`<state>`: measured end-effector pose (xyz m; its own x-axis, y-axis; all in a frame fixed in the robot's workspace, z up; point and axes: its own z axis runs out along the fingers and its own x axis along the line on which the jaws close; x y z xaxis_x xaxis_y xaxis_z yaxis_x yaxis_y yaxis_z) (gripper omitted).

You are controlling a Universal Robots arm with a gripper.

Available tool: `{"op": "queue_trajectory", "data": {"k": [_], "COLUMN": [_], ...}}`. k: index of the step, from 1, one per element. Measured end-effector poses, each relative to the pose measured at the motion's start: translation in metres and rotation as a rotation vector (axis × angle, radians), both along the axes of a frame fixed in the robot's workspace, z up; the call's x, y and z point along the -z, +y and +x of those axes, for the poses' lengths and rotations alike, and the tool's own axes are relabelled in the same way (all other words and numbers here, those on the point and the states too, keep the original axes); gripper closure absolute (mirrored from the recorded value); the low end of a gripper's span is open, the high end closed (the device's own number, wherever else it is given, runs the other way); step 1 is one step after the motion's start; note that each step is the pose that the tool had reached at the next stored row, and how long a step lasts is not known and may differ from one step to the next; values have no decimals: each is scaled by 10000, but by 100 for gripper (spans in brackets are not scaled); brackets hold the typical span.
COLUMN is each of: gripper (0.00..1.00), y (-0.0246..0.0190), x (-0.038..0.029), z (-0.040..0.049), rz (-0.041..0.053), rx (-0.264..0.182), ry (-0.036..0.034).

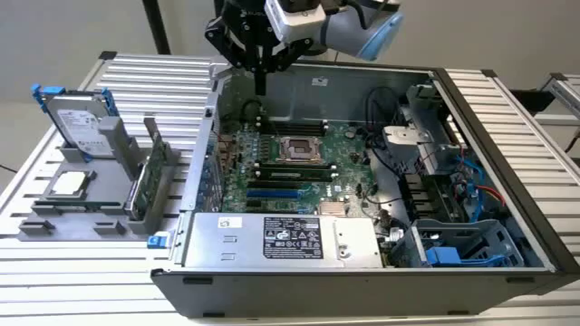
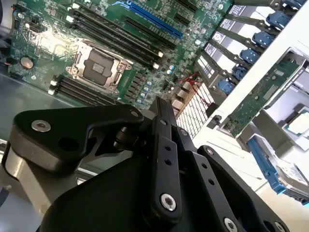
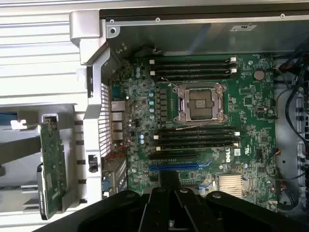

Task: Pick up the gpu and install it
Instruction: 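Reach for the gpu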

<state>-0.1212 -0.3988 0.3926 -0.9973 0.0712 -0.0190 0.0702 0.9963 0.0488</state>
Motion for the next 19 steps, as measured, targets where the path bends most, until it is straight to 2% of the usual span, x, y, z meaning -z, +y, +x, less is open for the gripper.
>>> {"op": "queue_trajectory", "data": {"k": [12, 19], "gripper": [100, 100], "y": [0, 0], "x": [-2, -89], "z": [0, 0], "rz": [3, -1], "rx": [0, 0], "ry": [-1, 0]}}
